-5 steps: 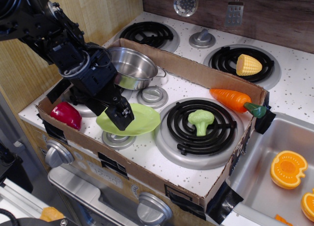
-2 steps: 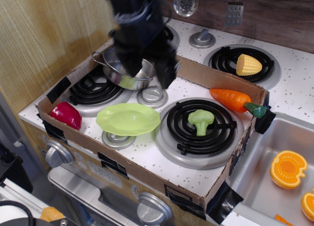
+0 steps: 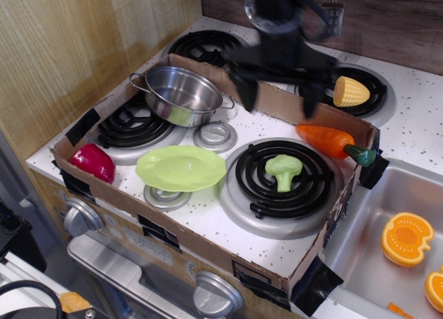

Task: Put carrot on plate

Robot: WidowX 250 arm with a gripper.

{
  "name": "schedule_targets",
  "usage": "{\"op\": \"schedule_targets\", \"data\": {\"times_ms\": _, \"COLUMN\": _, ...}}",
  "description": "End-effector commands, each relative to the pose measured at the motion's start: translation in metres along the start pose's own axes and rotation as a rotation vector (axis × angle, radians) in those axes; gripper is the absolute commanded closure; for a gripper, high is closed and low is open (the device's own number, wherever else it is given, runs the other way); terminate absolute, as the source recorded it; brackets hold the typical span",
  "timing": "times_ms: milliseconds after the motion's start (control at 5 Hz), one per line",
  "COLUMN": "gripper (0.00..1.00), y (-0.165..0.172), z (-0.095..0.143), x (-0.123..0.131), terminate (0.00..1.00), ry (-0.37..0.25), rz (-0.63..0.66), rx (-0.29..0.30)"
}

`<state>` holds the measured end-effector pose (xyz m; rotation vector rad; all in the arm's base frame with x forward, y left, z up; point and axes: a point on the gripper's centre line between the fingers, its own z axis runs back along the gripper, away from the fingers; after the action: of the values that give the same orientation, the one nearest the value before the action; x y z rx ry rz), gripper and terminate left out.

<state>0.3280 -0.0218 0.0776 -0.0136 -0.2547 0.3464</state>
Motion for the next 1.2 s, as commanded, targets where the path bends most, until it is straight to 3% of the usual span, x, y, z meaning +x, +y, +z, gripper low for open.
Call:
{"op": "schedule_targets", "data": {"times_ms": 0, "gripper": 0.0, "y": -0.019, "z": -0.014, "x": 0.021, "terminate": 0.0, "ry": 0.065, "rz": 0.372, "rx": 0.002}}
{"op": "schedule_targets", "data": {"times_ms": 200, "gripper": 0.0, "y": -0.023, "z": -0.013, "x": 0.025, "terminate": 0.0, "ry": 0.108, "rz": 0.429, "rx": 0.009}}
{"op": "schedule_targets", "data": {"times_ms": 600, "gripper": 0.0, "y": -0.043, "z": -0.022, "x": 0.021, "terminate": 0.0, "ry": 0.123, "rz": 0.411, "rx": -0.028}}
{"op": "schedule_targets", "data": {"times_ms": 800, "gripper": 0.0, "y": -0.046, "z": -0.036, "x": 0.016, "terminate": 0.0, "ry": 0.138, "rz": 0.422, "rx": -0.056}}
{"op": "schedule_targets", "data": {"times_ms": 1000, "gripper": 0.0, "y": -0.047, "z": -0.055, "x": 0.01, "terminate": 0.0, "ry": 0.153, "rz": 0.424, "rx": -0.132}}
